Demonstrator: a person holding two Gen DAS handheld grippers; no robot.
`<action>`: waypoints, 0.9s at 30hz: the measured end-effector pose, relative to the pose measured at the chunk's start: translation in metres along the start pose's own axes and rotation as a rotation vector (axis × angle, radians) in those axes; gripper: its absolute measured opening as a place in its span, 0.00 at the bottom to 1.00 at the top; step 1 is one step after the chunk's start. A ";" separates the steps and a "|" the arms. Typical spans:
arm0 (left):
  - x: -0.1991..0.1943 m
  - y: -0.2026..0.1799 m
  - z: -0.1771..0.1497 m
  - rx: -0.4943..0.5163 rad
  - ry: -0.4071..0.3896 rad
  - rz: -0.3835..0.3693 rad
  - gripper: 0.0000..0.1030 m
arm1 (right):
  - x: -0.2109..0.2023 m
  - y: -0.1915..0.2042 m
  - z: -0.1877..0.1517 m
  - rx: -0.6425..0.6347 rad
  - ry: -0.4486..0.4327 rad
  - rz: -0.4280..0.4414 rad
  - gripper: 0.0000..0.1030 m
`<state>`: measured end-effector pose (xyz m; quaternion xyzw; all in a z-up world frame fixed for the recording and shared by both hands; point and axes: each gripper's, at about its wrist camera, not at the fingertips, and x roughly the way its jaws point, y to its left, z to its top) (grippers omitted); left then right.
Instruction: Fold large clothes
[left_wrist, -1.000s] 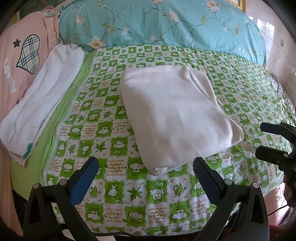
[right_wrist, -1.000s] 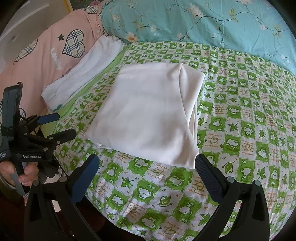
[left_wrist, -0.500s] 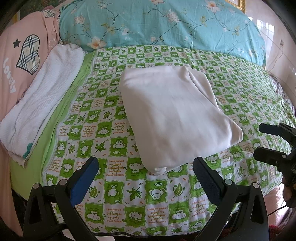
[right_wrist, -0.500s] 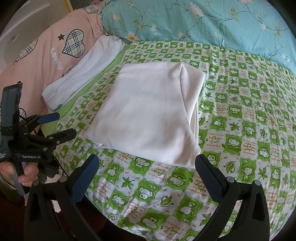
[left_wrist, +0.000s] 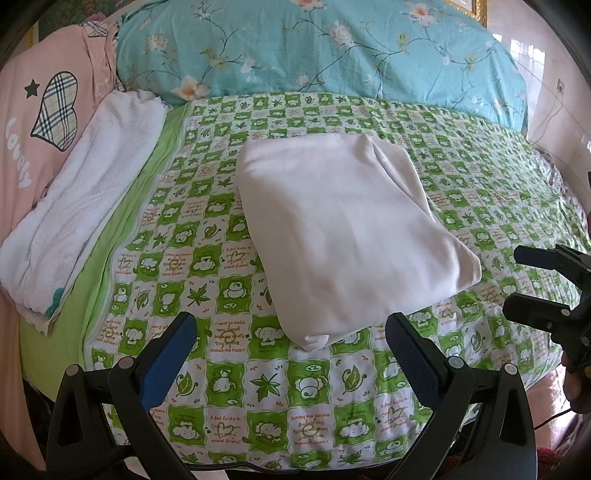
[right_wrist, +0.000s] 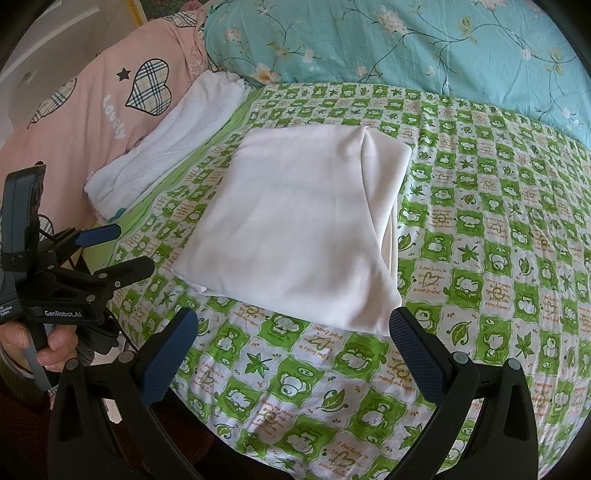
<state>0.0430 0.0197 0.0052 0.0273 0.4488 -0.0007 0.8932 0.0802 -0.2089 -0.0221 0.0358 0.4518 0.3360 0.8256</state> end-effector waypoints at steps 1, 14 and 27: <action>0.000 0.000 0.000 -0.001 0.000 0.000 0.99 | 0.000 0.000 0.000 -0.001 0.000 0.000 1.00; -0.001 0.001 0.002 0.000 -0.007 -0.005 0.99 | 0.000 0.000 0.000 -0.001 -0.002 0.001 1.00; -0.003 0.001 0.006 0.001 -0.027 -0.004 0.99 | -0.002 0.001 0.004 0.004 -0.009 0.005 1.00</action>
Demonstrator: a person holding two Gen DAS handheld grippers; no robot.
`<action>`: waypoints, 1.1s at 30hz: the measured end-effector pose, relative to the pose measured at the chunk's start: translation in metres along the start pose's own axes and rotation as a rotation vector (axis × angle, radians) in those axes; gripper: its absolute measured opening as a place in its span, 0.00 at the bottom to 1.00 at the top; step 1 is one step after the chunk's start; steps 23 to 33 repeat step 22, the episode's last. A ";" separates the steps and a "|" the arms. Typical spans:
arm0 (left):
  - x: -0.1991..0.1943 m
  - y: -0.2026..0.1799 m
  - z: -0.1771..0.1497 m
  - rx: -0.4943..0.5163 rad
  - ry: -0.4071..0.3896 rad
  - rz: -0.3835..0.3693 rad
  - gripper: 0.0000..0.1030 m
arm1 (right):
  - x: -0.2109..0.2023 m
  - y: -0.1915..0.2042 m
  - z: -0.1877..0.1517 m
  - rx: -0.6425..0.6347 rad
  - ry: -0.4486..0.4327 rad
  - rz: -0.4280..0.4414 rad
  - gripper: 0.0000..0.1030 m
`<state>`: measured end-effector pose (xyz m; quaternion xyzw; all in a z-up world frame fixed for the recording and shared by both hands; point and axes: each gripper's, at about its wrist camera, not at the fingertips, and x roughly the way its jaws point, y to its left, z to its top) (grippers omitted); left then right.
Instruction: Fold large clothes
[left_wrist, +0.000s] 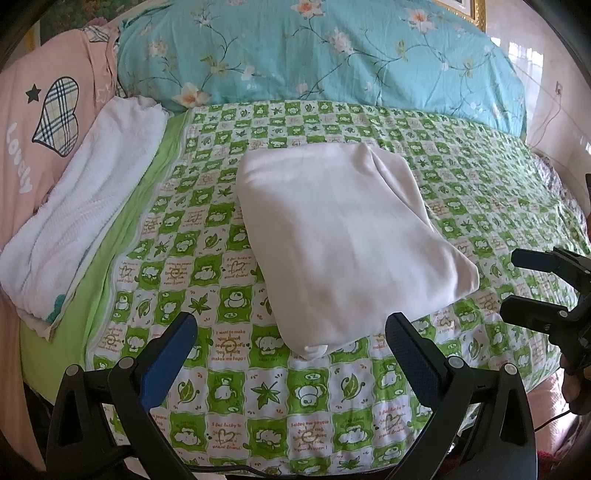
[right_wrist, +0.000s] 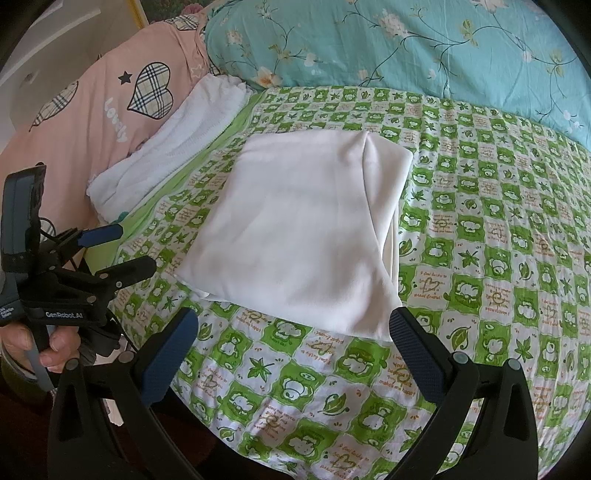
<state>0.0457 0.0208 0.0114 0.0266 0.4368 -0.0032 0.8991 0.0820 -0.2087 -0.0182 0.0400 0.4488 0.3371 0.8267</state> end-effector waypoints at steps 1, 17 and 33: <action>0.000 0.000 0.001 0.000 -0.003 -0.001 0.99 | 0.001 0.000 0.001 0.001 -0.001 -0.001 1.00; 0.010 0.000 0.017 -0.004 -0.018 0.014 0.99 | 0.010 -0.012 0.021 0.031 -0.025 -0.004 1.00; 0.013 0.002 0.023 -0.009 -0.019 0.018 0.99 | 0.012 -0.013 0.024 0.031 -0.025 -0.003 1.00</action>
